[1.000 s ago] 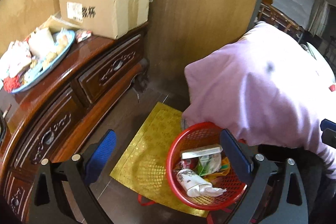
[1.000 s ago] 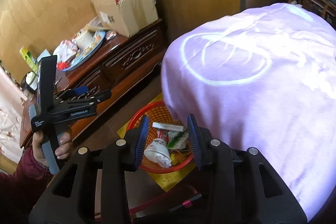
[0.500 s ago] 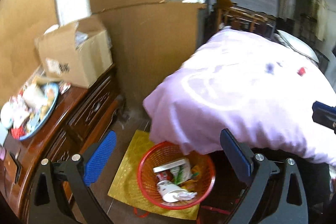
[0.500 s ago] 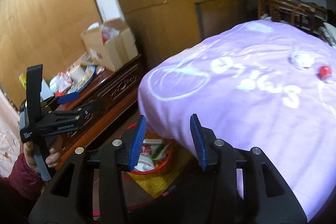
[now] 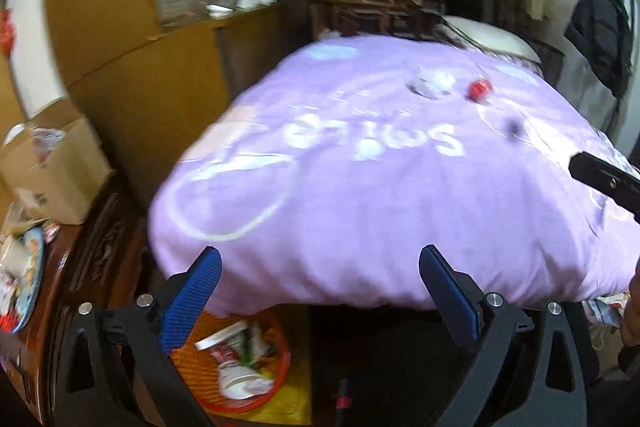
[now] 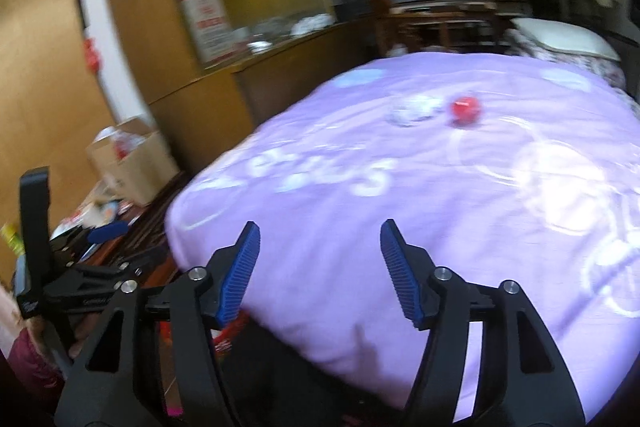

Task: Collect trash
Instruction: 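Move both tools back over the bed toward the plastic bag and red cup, then grasp the white plastic bag with the left tool while the right tool grasps the red cup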

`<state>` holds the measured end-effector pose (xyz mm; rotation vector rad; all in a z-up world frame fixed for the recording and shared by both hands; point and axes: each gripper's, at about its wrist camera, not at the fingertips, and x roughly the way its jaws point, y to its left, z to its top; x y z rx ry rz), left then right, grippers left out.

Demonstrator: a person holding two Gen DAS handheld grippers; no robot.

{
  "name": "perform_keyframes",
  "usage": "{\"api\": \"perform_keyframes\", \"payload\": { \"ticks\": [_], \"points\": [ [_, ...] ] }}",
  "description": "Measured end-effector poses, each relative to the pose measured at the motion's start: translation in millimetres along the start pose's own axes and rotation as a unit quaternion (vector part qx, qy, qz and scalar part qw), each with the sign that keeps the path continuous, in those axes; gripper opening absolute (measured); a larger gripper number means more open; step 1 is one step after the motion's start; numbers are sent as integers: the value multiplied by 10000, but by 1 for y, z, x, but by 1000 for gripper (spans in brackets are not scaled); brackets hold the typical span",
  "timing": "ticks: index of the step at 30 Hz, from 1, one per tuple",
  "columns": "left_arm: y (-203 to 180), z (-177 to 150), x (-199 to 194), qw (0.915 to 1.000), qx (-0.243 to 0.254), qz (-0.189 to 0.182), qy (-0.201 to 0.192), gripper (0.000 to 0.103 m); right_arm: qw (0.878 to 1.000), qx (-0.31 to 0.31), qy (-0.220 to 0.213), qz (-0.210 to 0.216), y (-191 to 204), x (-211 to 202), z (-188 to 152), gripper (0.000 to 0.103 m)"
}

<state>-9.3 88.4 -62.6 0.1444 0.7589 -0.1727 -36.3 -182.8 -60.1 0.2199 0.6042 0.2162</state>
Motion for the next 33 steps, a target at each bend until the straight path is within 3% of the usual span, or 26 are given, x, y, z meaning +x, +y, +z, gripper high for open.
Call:
{"api": "perform_keyframes", "payload": {
  "ticks": [10, 20, 24, 26, 33],
  "points": [
    [-64, 43, 102, 9966, 317, -361, 663, 97, 9906, 626, 325, -1175, -103, 49, 15, 67],
    [-98, 105, 187, 9947, 375, -485, 821, 97, 9771, 689, 298, -1991, -168, 97, 52, 80],
    [-115, 138, 217, 9950, 461, -529, 716, 97, 9750, 1298, 646, -1685, -196, 112, 50, 90],
    [-123, 156, 235, 9955, 441, -574, 617, 97, 9774, 1424, 525, -1471, -201, 109, 50, 95],
    [-150, 206, 283, 9952, 218, -811, 509, 97, 9774, 1647, 404, -1266, -210, 110, 48, 97]
  ]
}}
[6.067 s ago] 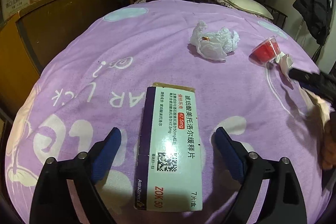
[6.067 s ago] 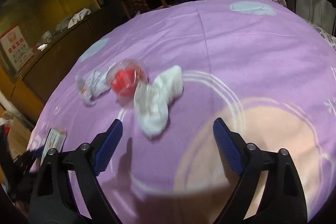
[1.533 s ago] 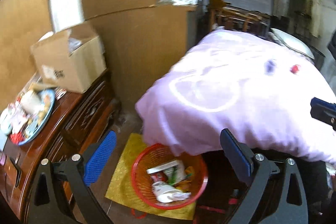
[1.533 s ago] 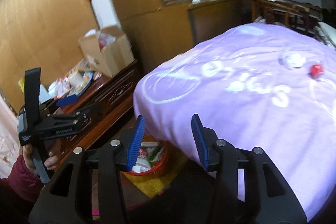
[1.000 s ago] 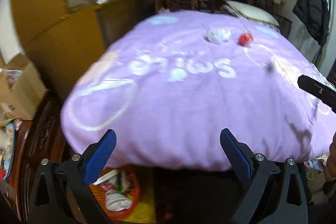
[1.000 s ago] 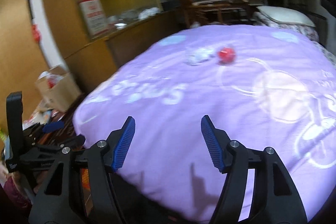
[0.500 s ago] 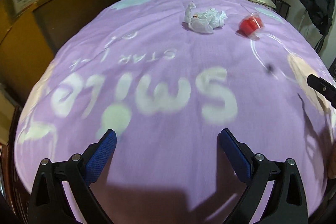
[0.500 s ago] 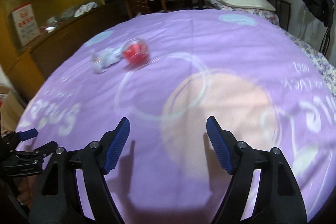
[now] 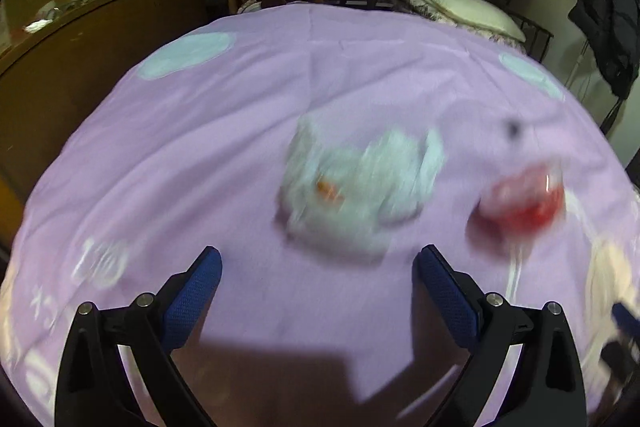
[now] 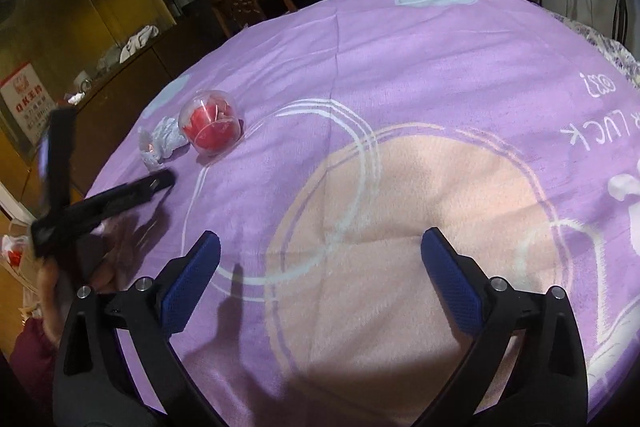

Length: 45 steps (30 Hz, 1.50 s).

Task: Collect trash
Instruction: 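Grasp the white plastic bag with the left tool while the right tool grasps the red cup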

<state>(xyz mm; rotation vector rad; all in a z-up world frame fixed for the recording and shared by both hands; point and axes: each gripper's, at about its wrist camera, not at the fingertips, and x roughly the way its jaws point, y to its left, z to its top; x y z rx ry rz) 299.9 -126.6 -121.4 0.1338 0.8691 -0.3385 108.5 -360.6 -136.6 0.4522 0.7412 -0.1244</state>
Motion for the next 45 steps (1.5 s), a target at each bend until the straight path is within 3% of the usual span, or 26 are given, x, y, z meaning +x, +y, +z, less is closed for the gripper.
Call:
{"api": "perform_keyframes", "payload": {
  "ticks": [5, 9, 12, 14, 17, 26, 30, 38, 45],
  "points": [
    [-12, 16, 16, 9998, 52, -180, -5, 97, 9998, 168, -65, 109, -3, 1, 4, 97],
    [-3, 17, 17, 9993, -200, -303, -31, 97, 9996, 233, -84, 156, -4, 3, 5, 97],
    [8, 11, 7, 9984, -388, -348, -204, 76, 9995, 238, -84, 167, -4, 3, 5, 97],
    [14, 5, 0, 9981, -418, -347, -289, 49, 9995, 237, -82, 166, -4, 2, 5, 97],
    [25, -8, -15, 9982, -396, -240, -375, 38, 9995, 237, -83, 167, -4, 2, 5, 97],
    [69, -66, -62, 9937, -1023, -303, -356, 38, 9998, 157, -69, 66, -2, 2, 4, 97],
    [71, -73, -69, 9927, -1117, -222, -389, 38, 9999, -26, -35, -156, 6, 2, 4, 97],
    [54, -69, -60, 9972, -728, -7, -187, 65, 9989, -457, 39, 8, 42, 18, 11, 97],
    [57, -72, -60, 9970, -756, 0, -189, 69, 9984, -443, -112, 342, 76, 46, 31, 97]
  ]
}}
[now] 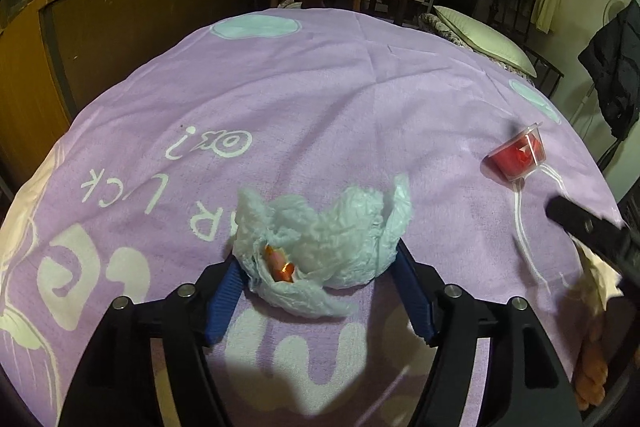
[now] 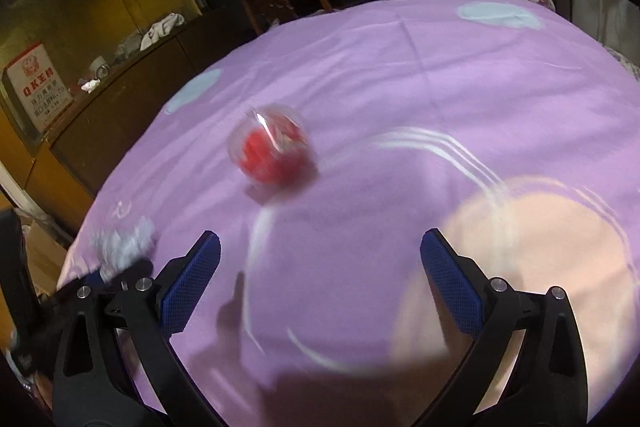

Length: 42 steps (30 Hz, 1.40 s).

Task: Collect trash
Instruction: 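Grasp the white plastic bag with the left tool while the right tool grasps the red cup, then carry the plastic bag and red cup with both tools over the wastebasket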

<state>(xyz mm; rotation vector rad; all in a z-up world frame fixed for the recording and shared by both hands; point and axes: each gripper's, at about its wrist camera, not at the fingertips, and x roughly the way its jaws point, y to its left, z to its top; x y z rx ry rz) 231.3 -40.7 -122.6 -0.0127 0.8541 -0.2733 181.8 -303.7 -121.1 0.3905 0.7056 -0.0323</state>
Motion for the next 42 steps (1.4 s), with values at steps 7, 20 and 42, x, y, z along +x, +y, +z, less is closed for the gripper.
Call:
{"api": "perform_keyframes", "payload": {
  "ticks": [7, 20, 42],
  "points": [
    [4, 0, 0, 10000, -66, -38, -18, 70, 9998, 156, -32, 98, 13, 34, 23, 97],
    [3, 2, 1, 9999, -112, -30, -36, 69, 9992, -13, -303, 255, 16, 15, 14, 57],
    [0, -6, -12, 9998, -30, 70, -174, 33, 9988, 361, -185, 259, -8, -18, -15, 57]
  ]
}}
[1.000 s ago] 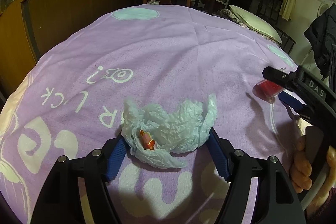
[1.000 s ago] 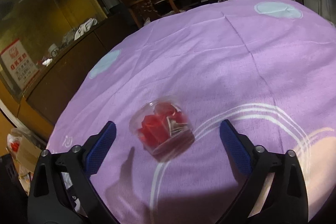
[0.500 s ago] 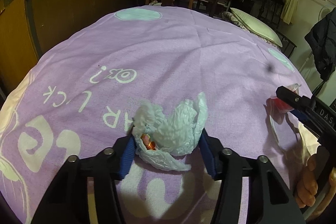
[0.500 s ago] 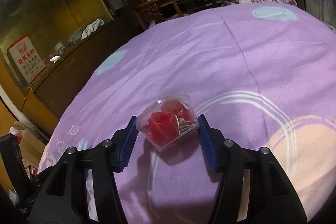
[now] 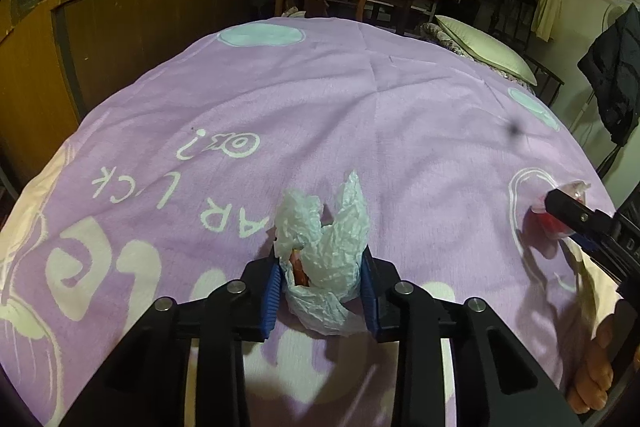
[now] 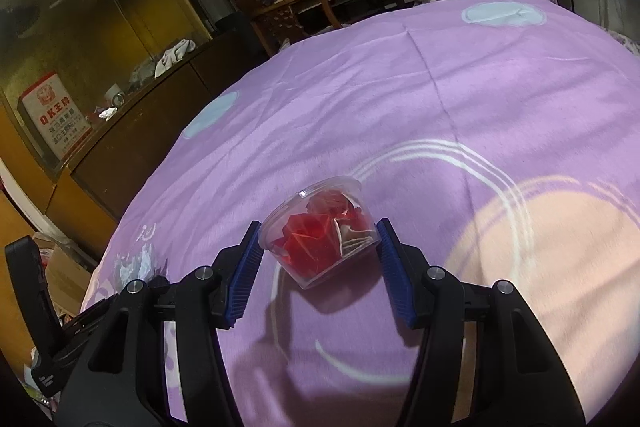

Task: Collect trash
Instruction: 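Carry the plastic bag and red cup with both tools over the wastebasket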

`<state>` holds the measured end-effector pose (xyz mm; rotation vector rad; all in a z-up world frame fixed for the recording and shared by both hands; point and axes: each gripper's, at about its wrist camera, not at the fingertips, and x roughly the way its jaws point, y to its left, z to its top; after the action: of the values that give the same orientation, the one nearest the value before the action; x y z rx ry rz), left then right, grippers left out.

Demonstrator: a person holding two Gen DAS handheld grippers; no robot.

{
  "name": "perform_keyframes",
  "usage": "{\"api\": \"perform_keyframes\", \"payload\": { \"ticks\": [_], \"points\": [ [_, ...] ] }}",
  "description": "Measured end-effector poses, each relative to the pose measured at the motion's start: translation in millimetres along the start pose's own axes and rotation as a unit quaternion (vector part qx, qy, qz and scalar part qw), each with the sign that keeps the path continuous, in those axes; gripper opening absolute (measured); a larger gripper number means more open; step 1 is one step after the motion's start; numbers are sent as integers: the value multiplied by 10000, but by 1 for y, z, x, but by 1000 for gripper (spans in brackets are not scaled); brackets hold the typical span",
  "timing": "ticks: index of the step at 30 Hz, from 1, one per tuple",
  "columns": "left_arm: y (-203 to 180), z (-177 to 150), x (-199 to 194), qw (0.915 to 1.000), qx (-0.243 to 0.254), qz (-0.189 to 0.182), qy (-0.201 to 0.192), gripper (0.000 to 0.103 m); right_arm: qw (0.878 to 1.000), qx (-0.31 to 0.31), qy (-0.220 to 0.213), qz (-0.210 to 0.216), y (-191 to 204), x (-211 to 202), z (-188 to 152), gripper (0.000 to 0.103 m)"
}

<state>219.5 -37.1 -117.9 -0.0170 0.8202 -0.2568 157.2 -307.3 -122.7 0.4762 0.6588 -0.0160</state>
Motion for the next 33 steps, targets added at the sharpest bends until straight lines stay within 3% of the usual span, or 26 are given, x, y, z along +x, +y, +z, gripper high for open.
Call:
{"api": "perform_keyframes", "payload": {
  "ticks": [7, 13, 23, 33],
  "points": [
    [4, -26, -30, 9999, -105, 46, 8, 33, 9996, 291, -60, 5, -14, -35, -22, 57],
    [1, -48, -74, 9989, 246, 330, -232, 32, 9997, 242, -10, -2, -11, -68, -47, 57],
    [2, -53, -162, 9941, 402, 450, -905, 33, 9977, -414, -267, 476, 43, -126, -63, 57],
    [13, -67, -238, 9884, 324, 491, -1401, 33, 9880, -893, -742, 1023, 91, -199, -77, 57]
  ]
}}
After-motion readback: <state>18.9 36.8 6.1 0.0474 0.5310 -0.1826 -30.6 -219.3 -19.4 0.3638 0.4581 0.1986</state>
